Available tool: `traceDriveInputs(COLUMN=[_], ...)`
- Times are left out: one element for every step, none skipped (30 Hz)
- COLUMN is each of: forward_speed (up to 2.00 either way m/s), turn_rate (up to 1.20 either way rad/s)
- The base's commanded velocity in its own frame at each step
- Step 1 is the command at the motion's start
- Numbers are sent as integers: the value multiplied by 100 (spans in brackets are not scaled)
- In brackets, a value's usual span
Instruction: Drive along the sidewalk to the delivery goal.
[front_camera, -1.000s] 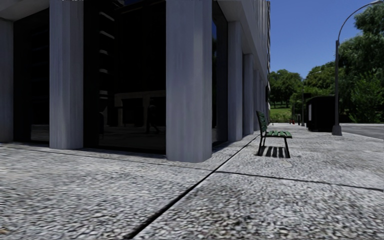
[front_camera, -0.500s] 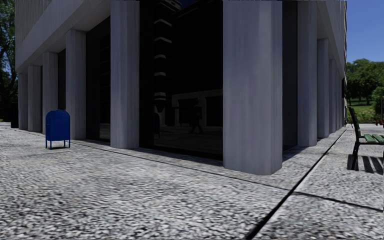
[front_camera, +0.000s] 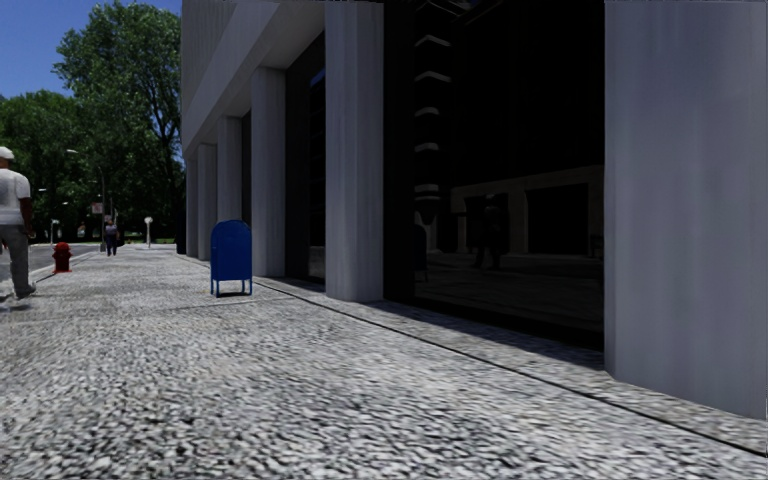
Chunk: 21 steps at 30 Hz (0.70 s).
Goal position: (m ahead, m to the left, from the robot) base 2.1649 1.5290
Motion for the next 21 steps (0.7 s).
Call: traceDriveInputs(forward_speed=[134,134,134,134,134,134,134,134,134,134,134,134,134,134,134,134,134,134,134,134,134], turn_rate=[66,66,66,66,66,66,66,66,66,66,66,66,66,66,66,66,66,66,66,66,66])
